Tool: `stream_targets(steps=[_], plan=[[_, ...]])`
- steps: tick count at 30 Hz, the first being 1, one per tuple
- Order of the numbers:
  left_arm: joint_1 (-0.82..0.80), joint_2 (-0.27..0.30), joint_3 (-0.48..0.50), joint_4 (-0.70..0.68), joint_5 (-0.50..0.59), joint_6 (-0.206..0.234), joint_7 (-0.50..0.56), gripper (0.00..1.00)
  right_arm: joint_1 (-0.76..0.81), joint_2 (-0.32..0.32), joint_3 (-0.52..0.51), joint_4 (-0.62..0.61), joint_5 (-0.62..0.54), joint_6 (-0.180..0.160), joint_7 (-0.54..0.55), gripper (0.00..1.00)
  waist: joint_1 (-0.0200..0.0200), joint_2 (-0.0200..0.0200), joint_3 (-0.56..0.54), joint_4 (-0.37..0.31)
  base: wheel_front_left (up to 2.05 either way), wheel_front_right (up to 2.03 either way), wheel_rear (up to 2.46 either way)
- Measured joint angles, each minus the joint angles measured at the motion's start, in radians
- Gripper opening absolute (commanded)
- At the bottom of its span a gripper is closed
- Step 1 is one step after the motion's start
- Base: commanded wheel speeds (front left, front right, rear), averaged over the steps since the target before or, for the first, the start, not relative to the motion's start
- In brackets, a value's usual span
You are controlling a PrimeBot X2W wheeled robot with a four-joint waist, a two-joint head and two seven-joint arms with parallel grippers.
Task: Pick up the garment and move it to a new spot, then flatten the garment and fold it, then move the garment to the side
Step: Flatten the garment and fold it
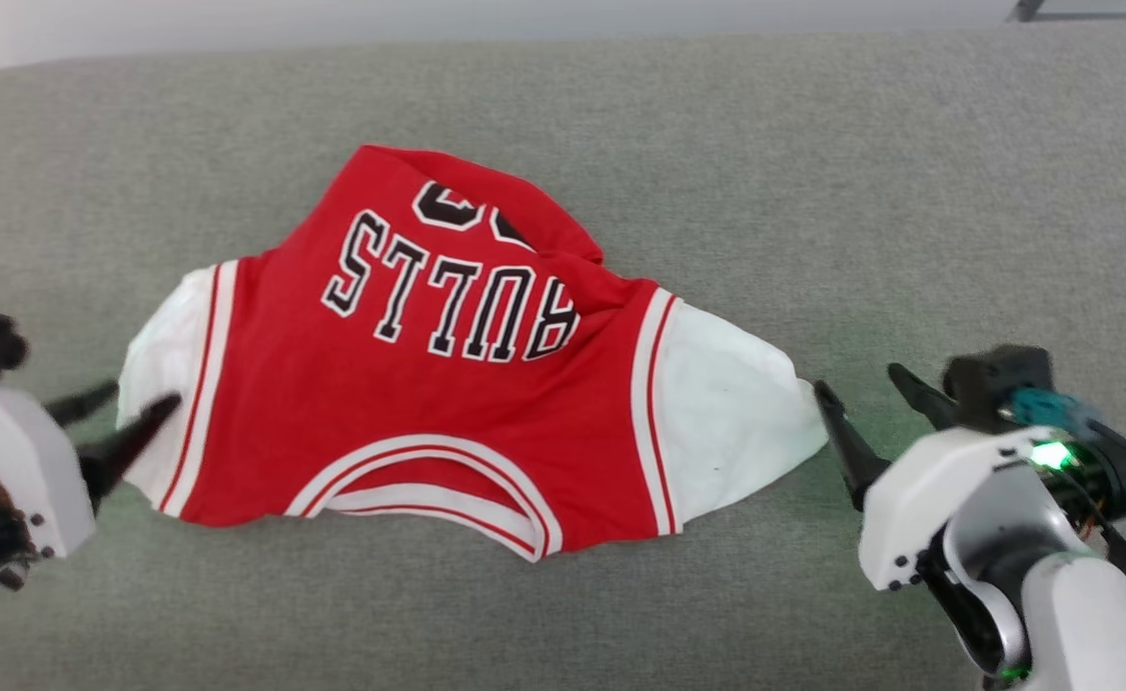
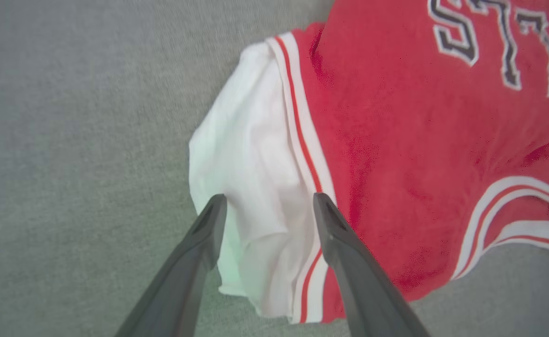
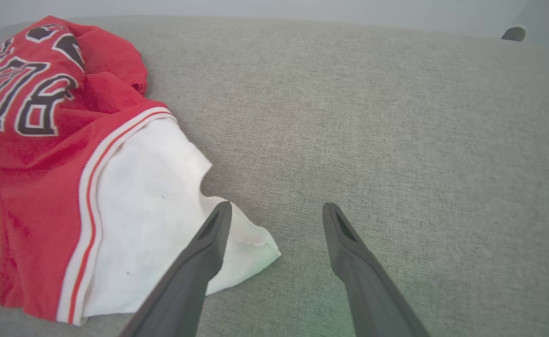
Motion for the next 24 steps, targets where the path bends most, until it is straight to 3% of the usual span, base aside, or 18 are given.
stream_targets(steps=[6, 9, 14, 17, 18, 19, 20, 24], plan=[[0.071, -0.008, 0.058, -0.009, 0.014, 0.0, -0.326, 1.0, -0.051, 0.001, 0.077, -0.042, -0.097, 0.0, 0.215, 1.0, 0.0, 0.0, -0.018, 0.037, 0.0, 0.0, 0.0], [0.116, -0.037, 0.105, -0.002, 0.059, 0.01, -0.376, 1.0, -0.064, -0.024, 0.1, -0.061, -0.12, 0.0, 0.323, 1.0, 0.0, 0.0, -0.024, 0.064, 0.0, 0.0, 0.0], [0.236, -0.161, 0.404, -0.031, 0.248, 0.06, -0.382, 1.0, -0.074, -0.085, 0.107, -0.097, -0.098, 0.0, 0.464, 1.0, 0.0, 0.0, -0.032, 0.115, 0.0, 0.0, 0.0], [0.378, -0.256, 0.594, -0.058, 0.389, 0.066, -0.382, 1.0, -0.074, -0.101, 0.099, -0.112, -0.078, 0.0, 0.522, 1.0, 0.0, 0.0, -0.033, 0.147, 0.0, 0.0, 0.0], [0.418, -0.288, 0.655, -0.072, 0.438, 0.065, -0.382, 1.0, -0.073, -0.098, 0.089, -0.113, -0.067, 0.0, 0.536, 0.95, 0.0, 0.0, -0.033, 0.156, 0.0, 0.0, 0.0], [0.452, -0.317, 0.717, -0.081, 0.485, 0.062, -0.382, 1.0, -0.072, -0.097, 0.079, -0.113, -0.061, 0.0, 0.544, 0.33, 0.0, 0.0, -0.033, 0.165, 0.0, 0.0, 0.0], [0.486, -0.344, 0.771, -0.094, 0.538, 0.06, -0.382, 1.0, -0.072, -0.095, 0.068, -0.112, -0.056, 0.0, 0.552, 0.0, 0.0, 0.0, -0.033, 0.172, 0.0, 0.0, 0.0], [0.614, -0.455, 0.955, -0.132, 0.694, 0.033, -0.382, 1.0, -0.051, -0.071, 0.016, -0.106, -0.039, 0.0, 0.56, 0.0, 0.0, 0.0, -0.028, 0.187, 0.0, 0.0, 0.0]])
